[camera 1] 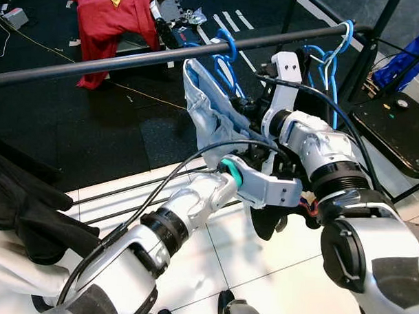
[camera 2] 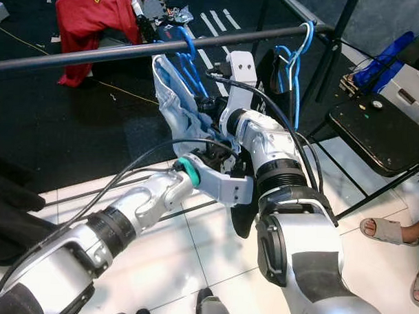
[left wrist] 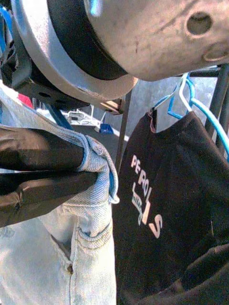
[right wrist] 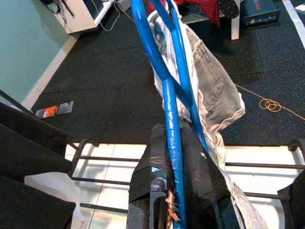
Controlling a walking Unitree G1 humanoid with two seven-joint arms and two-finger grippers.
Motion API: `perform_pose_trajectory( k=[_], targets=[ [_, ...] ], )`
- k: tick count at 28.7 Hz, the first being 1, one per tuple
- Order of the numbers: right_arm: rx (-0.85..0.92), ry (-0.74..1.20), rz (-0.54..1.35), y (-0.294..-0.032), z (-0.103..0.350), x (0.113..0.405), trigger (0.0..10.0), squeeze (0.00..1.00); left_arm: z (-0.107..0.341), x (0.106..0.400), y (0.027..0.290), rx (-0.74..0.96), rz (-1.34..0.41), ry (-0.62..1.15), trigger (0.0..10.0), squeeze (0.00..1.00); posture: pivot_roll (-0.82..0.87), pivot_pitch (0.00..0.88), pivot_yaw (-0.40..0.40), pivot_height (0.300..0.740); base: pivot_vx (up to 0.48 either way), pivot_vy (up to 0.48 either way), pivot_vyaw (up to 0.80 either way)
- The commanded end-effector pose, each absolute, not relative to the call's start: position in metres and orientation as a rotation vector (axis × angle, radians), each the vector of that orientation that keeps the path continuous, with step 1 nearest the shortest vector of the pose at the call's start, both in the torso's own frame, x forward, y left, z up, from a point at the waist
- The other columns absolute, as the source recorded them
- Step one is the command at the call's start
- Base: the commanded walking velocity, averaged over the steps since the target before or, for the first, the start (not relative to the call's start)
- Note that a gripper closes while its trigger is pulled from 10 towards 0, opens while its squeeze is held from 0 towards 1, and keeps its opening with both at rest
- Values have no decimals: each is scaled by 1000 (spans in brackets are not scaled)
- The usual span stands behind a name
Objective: Hang hanger
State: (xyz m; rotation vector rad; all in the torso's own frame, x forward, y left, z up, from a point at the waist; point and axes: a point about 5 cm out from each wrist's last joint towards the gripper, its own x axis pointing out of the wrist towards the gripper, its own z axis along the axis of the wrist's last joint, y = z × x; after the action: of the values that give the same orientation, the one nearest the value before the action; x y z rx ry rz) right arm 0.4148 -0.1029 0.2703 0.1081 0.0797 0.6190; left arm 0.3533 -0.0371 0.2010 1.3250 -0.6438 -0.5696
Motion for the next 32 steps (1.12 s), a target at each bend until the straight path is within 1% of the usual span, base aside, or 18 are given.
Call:
perform_pose_trajectory(
  k=[1,4,7,12,14,23,32],
  targets=[
    [162,141,736,-64,256,407,10000,0,219,334,-70,1308,-655,-804,10000,0,-168,174,56,740,0,0,0],
    [170,135,762,-60,258,405,10000,0,202,336,-63,1362,-716,-732,10000,0,-163,173,57,740,0,0,0],
    [171,132,770,-58,259,404,10000,0,198,337,-61,1378,-732,-708,10000,0,-163,173,57,740,0,0,0],
    [167,128,782,-56,260,403,10000,0,195,345,-51,1394,-715,-629,10000,0,-164,175,57,740,0,0,0],
    [168,127,780,-58,261,403,10000,0,193,352,-39,1409,-689,-582,10000,0,-160,176,56,740,0,0,0],
    [172,131,786,-60,260,401,10000,0,194,366,-18,1412,-629,-481,10000,0,-156,177,54,740,0,0,0],
    [191,128,782,-62,261,400,10000,0,179,355,-18,1400,-712,-483,10000,0,-157,183,53,740,0,0,0]
  ],
)
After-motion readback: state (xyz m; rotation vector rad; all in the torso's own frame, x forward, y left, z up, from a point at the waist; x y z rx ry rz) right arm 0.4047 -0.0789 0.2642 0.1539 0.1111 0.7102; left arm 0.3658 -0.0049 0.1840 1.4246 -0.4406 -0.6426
